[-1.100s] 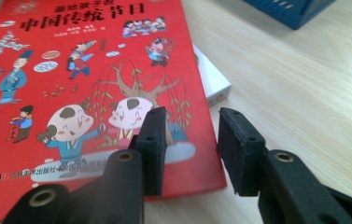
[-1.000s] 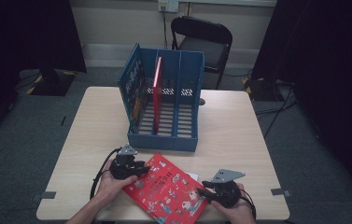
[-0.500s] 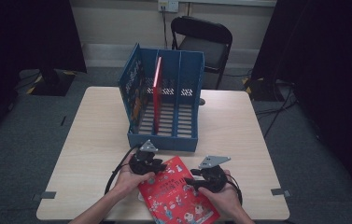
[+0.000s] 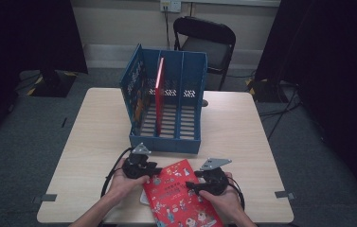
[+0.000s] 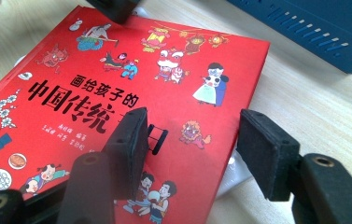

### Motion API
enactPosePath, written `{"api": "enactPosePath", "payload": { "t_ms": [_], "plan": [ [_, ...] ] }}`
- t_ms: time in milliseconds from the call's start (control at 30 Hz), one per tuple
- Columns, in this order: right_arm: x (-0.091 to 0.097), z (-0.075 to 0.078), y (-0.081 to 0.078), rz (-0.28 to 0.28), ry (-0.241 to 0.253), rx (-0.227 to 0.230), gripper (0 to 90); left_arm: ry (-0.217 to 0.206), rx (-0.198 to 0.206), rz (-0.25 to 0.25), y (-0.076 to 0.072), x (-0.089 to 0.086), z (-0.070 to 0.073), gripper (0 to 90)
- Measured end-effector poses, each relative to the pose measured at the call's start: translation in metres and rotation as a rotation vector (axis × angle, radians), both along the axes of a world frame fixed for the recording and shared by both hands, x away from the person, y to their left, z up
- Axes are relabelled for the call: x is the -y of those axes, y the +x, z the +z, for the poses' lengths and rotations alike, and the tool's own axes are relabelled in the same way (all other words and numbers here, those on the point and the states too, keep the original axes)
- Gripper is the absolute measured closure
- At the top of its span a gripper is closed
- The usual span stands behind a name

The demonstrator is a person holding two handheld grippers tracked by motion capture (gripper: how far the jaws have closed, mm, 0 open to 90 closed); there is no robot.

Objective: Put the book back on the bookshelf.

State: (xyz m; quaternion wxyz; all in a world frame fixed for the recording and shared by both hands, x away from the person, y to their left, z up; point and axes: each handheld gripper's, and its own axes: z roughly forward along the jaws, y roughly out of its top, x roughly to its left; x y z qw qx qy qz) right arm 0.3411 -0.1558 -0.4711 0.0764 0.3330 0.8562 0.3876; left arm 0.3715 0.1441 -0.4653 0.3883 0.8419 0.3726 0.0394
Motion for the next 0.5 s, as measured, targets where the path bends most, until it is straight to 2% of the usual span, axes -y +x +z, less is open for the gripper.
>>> {"api": "enactPosePath", "payload": {
  "t_ms": [67, 200, 233, 300, 400, 500],
  "plan": [
    [0.000, 0.000, -0.001, -0.004, -0.003, 0.004, 43.7, -0.003, 0.015, 0.017, -0.011, -0.014, 0.002, 63.3],
    [0.000, 0.000, -0.002, -0.009, 0.000, 0.007, 43.8, -0.017, -0.011, 0.047, -0.029, -0.035, 0.000, 58.5],
    [0.000, 0.000, -0.001, -0.008, 0.000, 0.006, 43.9, -0.010, -0.010, 0.051, -0.032, -0.039, 0.001, 57.5],
    [0.000, 0.000, -0.002, -0.011, 0.002, 0.006, 43.9, -0.026, -0.025, 0.056, -0.039, -0.045, 0.000, 56.5],
    [0.000, -0.001, -0.002, -0.012, 0.002, 0.009, 43.9, -0.038, -0.055, 0.039, -0.044, -0.047, -0.005, 57.2],
    [0.000, -0.001, -0.002, -0.010, 0.005, 0.011, 43.9, -0.038, -0.073, -0.005, -0.045, -0.039, -0.008, 59.0]
  ]
}}
